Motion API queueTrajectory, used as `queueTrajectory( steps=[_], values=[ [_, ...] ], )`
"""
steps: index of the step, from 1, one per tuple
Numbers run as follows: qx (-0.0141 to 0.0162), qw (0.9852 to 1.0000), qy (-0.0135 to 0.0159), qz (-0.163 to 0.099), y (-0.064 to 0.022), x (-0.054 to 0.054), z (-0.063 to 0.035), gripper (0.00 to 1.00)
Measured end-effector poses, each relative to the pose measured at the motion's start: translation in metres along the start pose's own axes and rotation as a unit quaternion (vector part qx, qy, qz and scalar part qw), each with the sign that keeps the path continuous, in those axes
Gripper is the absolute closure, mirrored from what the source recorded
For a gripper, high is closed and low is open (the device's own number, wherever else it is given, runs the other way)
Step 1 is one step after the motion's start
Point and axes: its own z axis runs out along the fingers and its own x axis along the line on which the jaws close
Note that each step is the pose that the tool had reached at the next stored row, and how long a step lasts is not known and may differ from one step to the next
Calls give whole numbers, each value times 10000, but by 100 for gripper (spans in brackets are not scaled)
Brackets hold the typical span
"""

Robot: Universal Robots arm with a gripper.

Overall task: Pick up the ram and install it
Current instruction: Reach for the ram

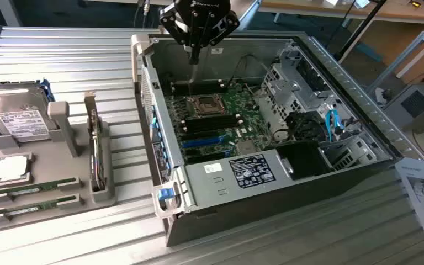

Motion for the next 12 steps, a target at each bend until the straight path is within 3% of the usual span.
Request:
queueTrajectory(
  steps=[12],
  values=[
    [0,10000,0,0,0,0,0,89]
  ],
)
